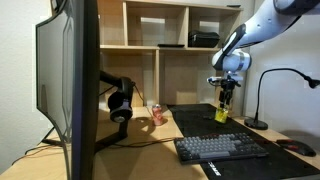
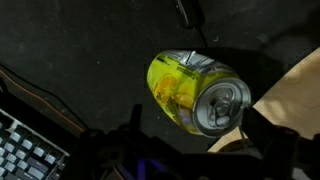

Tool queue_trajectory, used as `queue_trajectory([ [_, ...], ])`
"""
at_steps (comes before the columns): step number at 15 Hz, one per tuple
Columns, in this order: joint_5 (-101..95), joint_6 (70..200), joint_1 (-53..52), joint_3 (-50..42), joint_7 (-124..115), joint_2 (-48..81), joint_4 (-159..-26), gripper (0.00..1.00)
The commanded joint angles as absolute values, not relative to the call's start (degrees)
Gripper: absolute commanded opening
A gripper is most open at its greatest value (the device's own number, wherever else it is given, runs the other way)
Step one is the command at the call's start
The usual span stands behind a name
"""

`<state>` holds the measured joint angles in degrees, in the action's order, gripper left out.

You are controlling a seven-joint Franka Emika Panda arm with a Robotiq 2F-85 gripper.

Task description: Pick the two bottles and move them to the left on the desk, then turn on the desk lamp

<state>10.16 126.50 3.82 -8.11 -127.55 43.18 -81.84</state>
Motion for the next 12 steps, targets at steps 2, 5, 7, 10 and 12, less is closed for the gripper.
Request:
queue_trajectory([
  [2,10.5,128.6,3.8,-7.5,-125.3,42.4,-83.4,1.00],
  [5,11.3,128.2,4.0,-6.8,-124.5,42.3,-83.6,1.00],
  [7,11.8,127.3,4.4,-6.2,-123.6,42.5,-83.3,1.00],
  [10,11.8,126.7,4.4,-6.1,-123.0,42.6,-82.9,1.00],
  [12,12.2,125.9,4.6,-5.7,-121.9,42.3,-83.0,1.00],
])
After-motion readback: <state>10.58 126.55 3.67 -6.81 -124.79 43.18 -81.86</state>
